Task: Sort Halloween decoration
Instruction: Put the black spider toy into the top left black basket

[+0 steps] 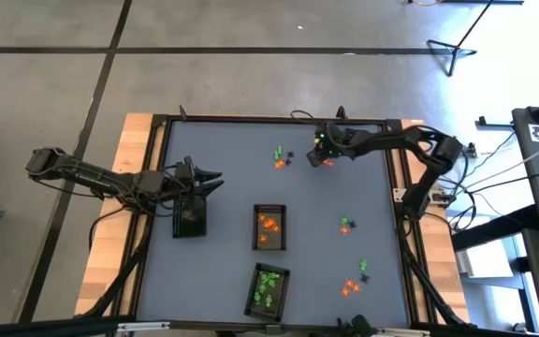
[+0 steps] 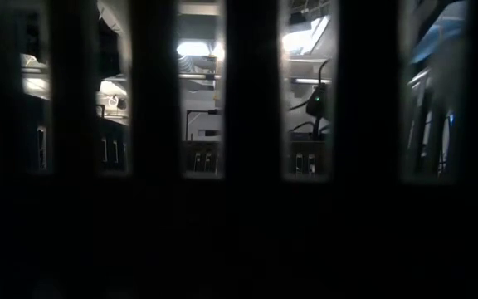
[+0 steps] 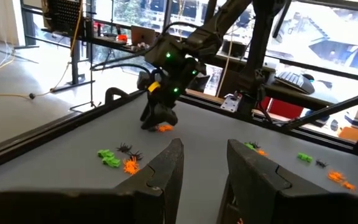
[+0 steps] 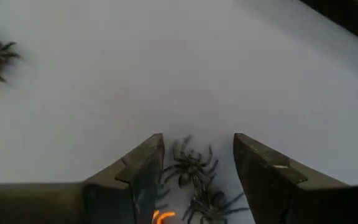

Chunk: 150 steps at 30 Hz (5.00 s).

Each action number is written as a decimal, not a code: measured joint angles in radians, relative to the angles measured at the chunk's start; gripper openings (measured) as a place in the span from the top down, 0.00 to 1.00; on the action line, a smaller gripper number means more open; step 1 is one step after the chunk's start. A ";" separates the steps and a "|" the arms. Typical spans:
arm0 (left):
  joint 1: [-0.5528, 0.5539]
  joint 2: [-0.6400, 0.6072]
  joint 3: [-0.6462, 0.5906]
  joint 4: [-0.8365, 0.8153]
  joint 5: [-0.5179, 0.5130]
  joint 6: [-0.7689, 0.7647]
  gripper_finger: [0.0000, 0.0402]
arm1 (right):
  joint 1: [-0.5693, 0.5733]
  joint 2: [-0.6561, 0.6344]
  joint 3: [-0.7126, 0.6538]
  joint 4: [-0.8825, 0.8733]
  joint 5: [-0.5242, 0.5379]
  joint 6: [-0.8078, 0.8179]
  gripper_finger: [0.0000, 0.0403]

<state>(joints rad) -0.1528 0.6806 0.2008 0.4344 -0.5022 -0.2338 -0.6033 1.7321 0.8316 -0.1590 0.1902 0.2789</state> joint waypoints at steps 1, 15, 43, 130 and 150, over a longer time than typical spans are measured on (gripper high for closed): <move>0.000 0.000 0.000 -0.003 0.000 0.000 0.71 | 0.000 0.010 0.009 -0.006 0.000 -0.001 0.51; 0.000 0.000 0.000 -0.024 -0.001 -0.019 0.71 | 0.002 0.020 0.017 -0.014 -0.053 -0.075 0.87; -0.001 0.000 0.000 -0.059 0.000 -0.022 0.71 | 0.393 0.017 0.353 0.176 -0.182 -0.193 1.00; -0.044 0.315 0.030 0.252 -0.083 0.057 1.00 | 0.545 0.197 0.436 0.726 -0.418 -0.172 1.00; -0.044 0.315 0.030 0.201 -0.057 0.052 0.69 | 0.545 0.197 0.436 0.725 -0.342 -0.186 1.00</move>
<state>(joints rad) -0.1967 0.9958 0.2306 0.6357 -0.5595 -0.1814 -0.0586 1.9289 1.2678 0.5663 -0.1515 0.0924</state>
